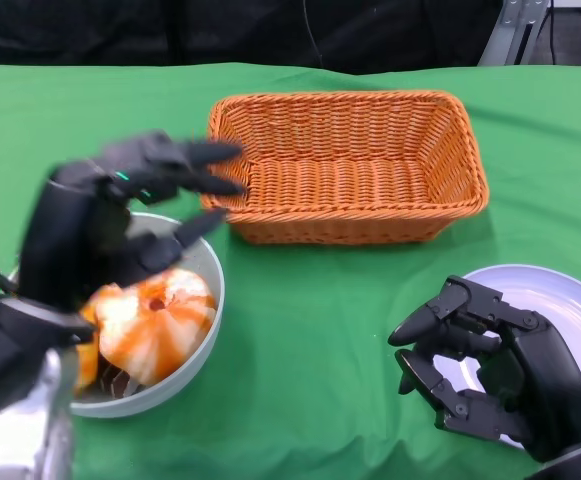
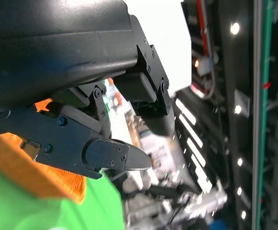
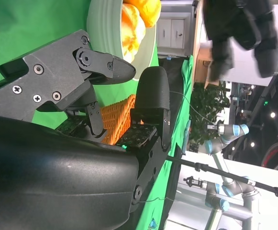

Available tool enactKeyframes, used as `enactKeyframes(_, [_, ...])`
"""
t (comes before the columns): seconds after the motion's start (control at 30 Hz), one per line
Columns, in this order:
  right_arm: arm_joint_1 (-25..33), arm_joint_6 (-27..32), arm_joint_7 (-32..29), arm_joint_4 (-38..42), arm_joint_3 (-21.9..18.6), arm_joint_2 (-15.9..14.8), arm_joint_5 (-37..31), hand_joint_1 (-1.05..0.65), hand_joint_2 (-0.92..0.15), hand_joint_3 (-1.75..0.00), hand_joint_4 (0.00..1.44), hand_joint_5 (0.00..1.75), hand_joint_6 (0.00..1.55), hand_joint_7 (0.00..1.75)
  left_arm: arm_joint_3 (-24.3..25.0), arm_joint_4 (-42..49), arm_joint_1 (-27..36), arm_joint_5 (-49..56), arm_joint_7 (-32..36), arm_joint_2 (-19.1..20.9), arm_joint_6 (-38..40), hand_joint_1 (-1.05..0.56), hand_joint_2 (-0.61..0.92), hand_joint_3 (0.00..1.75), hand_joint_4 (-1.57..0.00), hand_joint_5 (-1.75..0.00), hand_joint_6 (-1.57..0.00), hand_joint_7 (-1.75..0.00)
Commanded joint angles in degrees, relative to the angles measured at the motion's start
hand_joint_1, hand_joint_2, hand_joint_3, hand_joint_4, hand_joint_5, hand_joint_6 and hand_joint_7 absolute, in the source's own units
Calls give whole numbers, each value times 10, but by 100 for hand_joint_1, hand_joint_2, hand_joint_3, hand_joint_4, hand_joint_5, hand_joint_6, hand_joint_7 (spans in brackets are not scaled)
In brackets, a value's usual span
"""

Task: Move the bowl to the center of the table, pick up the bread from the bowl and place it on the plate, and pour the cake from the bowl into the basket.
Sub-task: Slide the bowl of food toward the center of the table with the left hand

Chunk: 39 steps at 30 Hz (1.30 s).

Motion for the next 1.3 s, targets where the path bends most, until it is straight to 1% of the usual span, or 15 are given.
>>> enactKeyframes(0.03, [-7,-12,1,9,-8,-3,5,-17,-61,-77,79,147,72,112,25,0,-15,3,17,23,1,-51,92,20,-65,-23,-75,0])
enactKeyframes(0.1, [-9,-17,-1,13,-8,-3,1,-17,-60,-77,79,147,72,112,35,11,-24,7,18,37,5,-54,92,21,-62,-20,-72,0])
enactKeyframes(0.2, [-10,-19,-5,16,-8,0,0,-18,-61,-76,80,146,73,111,50,35,-37,23,30,61,22,-58,92,23,-54,-13,-61,0])
enactKeyframes(0.27, [-11,-19,-4,17,-7,-1,1,-18,-61,-75,80,146,73,111,55,52,-42,43,36,89,53,-62,92,26,-46,-9,-52,0])
enactKeyframes(0.33, [-12,-18,-1,18,-8,-2,5,-18,-62,-75,79,146,72,111,56,74,-45,75,47,117,80,-68,92,33,-37,-3,-41,0])
enactKeyframes(0.47, [-12,-21,-3,20,-6,1,4,-18,-62,-75,79,147,73,111,51,143,-59,119,58,153,73,-70,92,45,-34,-1,-37,0])
enactKeyframes(0.57, [-11,-22,-4,21,-5,1,2,-18,-61,-75,79,147,73,112,50,193,-68,138,67,168,51,-69,92,50,-34,-1,-37,0])
enactKeyframes(0.67, [-12,-21,-2,21,-5,2,5,-17,-59,-78,79,147,72,112,45,239,-73,182,97,195,40,-70,92,56,-33,-1,-33,0])
enactKeyframes(0.73, [-13,-23,0,24,-5,2,6,-16,-58,-80,79,147,72,112,28,255,-76,234,126,222,62,-72,92,60,-29,0,-30,0])
enactKeyframes(0.8, [-14,-26,0,27,-5,2,6,-18,-57,-80,78,147,72,113,16,263,-78,272,151,238,91,-74,92,61,-21,0,-27,0])
enactKeyframes(0.9, [-15,-28,-4,30,-5,3,1,-18,-58,-80,79,147,72,113,12,295,-88,273,156,244,104,-71,92,61,-16,0,-23,0])
enactKeyframes(1.1, [-16,-34,-6,32,-3,5,-3,-18,-57,-81,79,146,72,112,13,328,-96,243,132,239,136,-68,92,66,-16,0,-22,0])
enactKeyframes(1.27, [-15,-35,-8,32,-3,6,-4,-20,-58,-78,80,146,72,113,19,375,-108,198,87,233,141,-68,92,68,-17,-1,-20,0])
enactKeyframes(1.3, [-15,-36,-8,32,-3,6,-3,-19,-59,-78,80,146,72,113,21,375,-108,183,67,232,155,-68,92,68,-16,0,-18,0])
